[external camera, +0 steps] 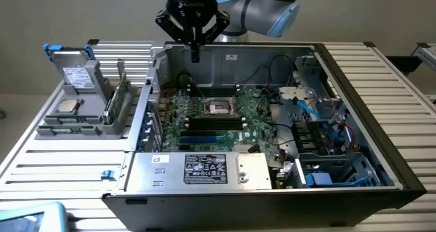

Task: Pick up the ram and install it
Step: 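Reach for the ram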

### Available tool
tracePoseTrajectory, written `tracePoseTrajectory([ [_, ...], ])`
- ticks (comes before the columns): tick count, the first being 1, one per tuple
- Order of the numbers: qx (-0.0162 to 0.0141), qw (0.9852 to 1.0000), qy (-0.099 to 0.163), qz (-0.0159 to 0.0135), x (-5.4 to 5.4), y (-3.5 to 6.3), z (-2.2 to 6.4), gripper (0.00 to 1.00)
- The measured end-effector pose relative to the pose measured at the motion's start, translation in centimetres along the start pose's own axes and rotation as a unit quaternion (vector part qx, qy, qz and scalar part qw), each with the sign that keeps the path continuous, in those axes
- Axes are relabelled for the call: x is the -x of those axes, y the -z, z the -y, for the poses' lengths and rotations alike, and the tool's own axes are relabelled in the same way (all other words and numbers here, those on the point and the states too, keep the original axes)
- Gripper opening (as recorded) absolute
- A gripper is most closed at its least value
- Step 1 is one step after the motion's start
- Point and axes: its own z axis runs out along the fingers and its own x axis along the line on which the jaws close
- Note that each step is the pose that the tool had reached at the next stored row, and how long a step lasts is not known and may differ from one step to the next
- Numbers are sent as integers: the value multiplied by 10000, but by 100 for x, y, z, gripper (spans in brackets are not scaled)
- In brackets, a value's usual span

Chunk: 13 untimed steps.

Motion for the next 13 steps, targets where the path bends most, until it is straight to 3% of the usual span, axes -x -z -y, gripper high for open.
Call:
tracePoseTrajectory([
  [7, -1, 10000, 0, 0, -32, 2, 2, 11],
  [13, 0, 10000, 0, 0, -212, 4, 9, 11],
])
